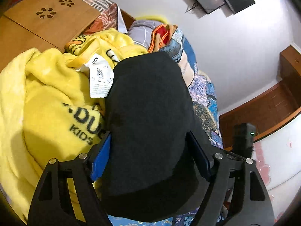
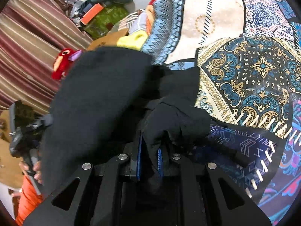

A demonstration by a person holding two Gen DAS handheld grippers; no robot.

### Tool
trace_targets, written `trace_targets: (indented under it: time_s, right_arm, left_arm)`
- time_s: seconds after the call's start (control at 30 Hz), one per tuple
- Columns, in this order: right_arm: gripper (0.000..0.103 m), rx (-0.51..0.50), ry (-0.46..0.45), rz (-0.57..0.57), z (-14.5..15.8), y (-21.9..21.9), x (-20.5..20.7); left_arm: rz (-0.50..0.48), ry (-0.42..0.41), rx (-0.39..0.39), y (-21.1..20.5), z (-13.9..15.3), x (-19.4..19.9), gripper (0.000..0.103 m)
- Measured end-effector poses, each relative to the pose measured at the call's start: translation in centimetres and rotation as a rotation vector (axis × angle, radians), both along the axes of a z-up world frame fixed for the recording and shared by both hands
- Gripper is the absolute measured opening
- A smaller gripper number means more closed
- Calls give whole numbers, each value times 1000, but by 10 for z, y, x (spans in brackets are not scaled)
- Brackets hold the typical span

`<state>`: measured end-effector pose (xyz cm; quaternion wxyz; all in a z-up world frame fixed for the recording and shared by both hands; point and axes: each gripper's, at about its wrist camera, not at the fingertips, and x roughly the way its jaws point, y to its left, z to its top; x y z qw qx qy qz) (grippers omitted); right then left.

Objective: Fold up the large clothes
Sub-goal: 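Release the jacket bundle and raise both grippers away from it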

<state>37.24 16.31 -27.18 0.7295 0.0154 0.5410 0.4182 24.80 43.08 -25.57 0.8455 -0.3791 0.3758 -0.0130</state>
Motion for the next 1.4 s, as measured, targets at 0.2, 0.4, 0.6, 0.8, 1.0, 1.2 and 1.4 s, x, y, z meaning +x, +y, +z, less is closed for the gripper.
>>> trace_targets:
  time_s: [0.2,0.4,0.6,0.8,1.0,1.2,1.4]
  right_arm:
    - [36,-187,-122,33,23,-7,-17]
    - [39,-222,-257,2,71,-28,-45]
    - [46,-54,-284,-2,110,-24,-79]
    - [49,-107,-301,35,79,5,-106]
    - [50,-157,-210,28,42,2,-106]
    - [50,-131,-327,-4,89,-17,-130]
    - [50,24,-388,-50,154,-50,-163]
  left_arm:
    - [-38,29,154,-16,15,2,80]
    - [-3,56,375,-35,46,-8,80]
    - [-35,4,491,-63,79,-30,80]
    - [-120,106,706,-108,58,-29,80]
    - [-103,198,651,-108,24,-28,88]
    - [-31,167,670,-117,55,-53,87]
    - [-1,-9,762,-158,135,-98,87]
